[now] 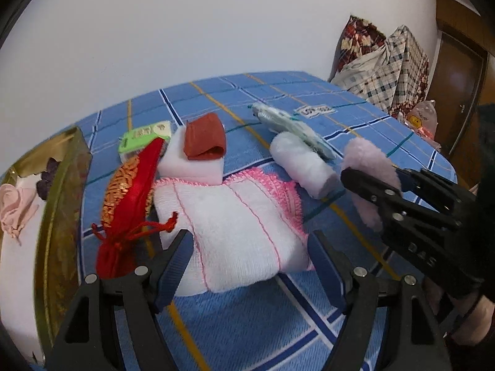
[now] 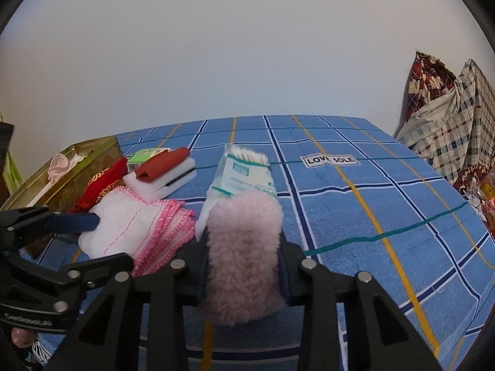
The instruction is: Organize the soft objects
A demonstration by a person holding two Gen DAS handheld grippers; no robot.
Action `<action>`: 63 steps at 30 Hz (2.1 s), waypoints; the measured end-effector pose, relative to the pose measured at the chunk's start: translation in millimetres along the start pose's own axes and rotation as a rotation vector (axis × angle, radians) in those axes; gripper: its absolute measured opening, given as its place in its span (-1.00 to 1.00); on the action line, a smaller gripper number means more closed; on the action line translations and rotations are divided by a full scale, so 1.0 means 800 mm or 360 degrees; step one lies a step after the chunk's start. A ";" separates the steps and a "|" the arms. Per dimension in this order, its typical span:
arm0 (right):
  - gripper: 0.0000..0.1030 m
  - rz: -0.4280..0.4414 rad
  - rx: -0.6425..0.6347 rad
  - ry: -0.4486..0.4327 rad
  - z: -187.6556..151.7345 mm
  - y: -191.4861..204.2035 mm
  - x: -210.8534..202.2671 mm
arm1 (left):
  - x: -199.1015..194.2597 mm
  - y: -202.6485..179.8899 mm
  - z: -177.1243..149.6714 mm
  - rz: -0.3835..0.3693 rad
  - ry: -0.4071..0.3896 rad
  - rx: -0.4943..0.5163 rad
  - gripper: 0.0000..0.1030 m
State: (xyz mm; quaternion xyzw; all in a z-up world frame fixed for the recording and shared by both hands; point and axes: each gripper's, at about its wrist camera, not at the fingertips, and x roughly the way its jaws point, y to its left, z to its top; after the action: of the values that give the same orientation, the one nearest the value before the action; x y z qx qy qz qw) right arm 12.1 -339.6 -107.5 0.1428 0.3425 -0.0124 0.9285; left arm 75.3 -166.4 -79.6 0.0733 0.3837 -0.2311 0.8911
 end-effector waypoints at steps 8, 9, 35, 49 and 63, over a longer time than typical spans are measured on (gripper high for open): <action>-0.32 0.0001 -0.0003 0.0002 -0.001 0.000 0.000 | 0.014 0.000 0.002 0.0056 0.0050 0.0007 0.65; -0.32 0.0000 -0.0005 0.0004 -0.001 0.001 0.000 | 0.012 0.002 0.001 0.0057 0.0041 -0.0006 0.64; -0.32 0.0014 -0.0028 -0.0115 -0.003 0.004 -0.013 | -0.045 0.006 -0.020 0.0133 -0.0407 -0.0023 -0.55; -0.32 0.0026 -0.0046 -0.0204 -0.005 0.009 -0.022 | -0.058 0.008 -0.025 0.0248 -0.0561 -0.0075 -0.55; -0.32 0.0019 -0.0062 -0.0257 -0.008 0.014 -0.025 | -0.068 0.013 -0.032 0.0311 -0.0644 -0.0145 -0.55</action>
State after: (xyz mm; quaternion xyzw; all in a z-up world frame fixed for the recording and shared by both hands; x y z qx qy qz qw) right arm -5.9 -329.1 -96.1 0.1253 0.2657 -0.0118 0.9558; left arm 30.7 -130.2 -58.6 0.0219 0.1982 -0.1361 0.9704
